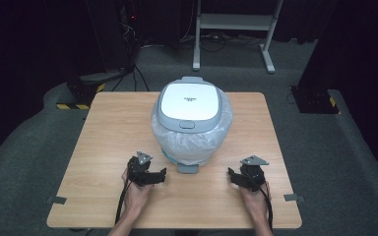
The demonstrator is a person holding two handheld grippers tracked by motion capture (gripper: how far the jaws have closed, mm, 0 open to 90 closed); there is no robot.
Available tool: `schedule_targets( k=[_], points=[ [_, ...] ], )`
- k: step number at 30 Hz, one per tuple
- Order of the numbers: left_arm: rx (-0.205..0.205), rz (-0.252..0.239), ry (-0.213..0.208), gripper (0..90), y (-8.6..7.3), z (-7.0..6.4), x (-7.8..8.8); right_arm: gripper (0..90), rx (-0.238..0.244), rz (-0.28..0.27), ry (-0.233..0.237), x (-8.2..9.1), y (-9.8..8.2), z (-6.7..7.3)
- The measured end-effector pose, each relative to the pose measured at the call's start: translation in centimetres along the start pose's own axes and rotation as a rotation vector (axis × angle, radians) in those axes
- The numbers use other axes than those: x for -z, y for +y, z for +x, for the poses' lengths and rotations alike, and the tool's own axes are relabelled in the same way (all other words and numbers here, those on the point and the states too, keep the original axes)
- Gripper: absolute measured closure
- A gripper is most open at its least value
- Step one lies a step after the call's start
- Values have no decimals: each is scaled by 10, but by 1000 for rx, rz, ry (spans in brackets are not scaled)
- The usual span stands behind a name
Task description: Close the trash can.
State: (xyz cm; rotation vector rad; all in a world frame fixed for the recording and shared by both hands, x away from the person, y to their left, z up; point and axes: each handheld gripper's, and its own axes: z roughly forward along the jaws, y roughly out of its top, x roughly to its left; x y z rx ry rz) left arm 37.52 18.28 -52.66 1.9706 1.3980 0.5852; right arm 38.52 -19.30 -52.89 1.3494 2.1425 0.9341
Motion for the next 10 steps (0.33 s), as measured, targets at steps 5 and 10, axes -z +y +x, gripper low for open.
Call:
schedule_targets(
  k=[5, 10],
  points=[
    [-16, 0, 23, 62, -4, 4, -3, 348, 1, 0, 0, 0, 0, 0],
    [-15, 0, 22, 61, -4, 4, -3, 347, 2, 0, 1, 0, 0, 0]
  ],
)
